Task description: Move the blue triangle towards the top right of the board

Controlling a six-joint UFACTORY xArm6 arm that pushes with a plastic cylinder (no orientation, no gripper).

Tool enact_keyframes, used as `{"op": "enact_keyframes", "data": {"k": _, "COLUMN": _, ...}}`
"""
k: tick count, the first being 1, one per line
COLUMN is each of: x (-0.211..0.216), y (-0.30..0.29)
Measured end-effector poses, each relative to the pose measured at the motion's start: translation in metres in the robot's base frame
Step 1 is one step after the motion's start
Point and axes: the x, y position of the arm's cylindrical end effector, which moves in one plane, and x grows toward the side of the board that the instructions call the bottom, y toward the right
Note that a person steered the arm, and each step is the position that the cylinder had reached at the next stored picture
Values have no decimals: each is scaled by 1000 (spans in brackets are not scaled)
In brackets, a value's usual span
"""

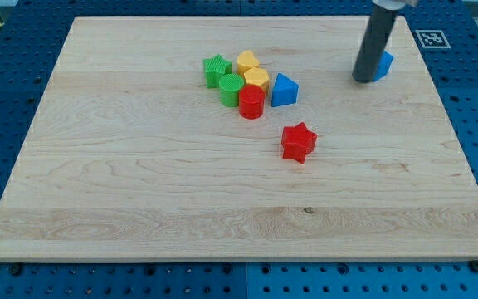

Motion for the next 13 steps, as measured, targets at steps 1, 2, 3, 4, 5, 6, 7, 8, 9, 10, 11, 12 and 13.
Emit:
{"op": "enact_keyframes", "data": {"k": 1, "x": 7, "y": 18}}
{"op": "enact_keyframes", "data": {"k": 2, "x": 30, "y": 12}}
{"op": "enact_keyframes", "data": {"k": 3, "x": 61, "y": -38}}
{"op": "enact_keyframes", "data": {"k": 4, "x": 69, "y": -127}}
{"op": "enact_keyframes", "data": {"k": 5, "x": 56, "y": -171}}
{"op": "enact_keyframes", "data": {"k": 6, "x": 4, "y": -154}}
{"op": "enact_keyframes", "data": {"k": 7, "x": -11, "y": -130}}
{"op": "enact_keyframes", "data": {"k": 8, "x": 18, "y": -132}}
{"op": "enact_keyframes", "data": {"k": 9, "x": 45, "y": -135}}
{"op": "enact_keyframes", "data": {"k": 10, "x": 70, "y": -150}}
{"op": "enact_keyframes", "data": {"k": 11, "x": 82, "y": -171}}
{"op": "enact_keyframes", "data": {"k": 12, "x": 87, "y": -154}}
{"op": "enact_keyframes", "data": {"k": 13, "x": 72, "y": -87}}
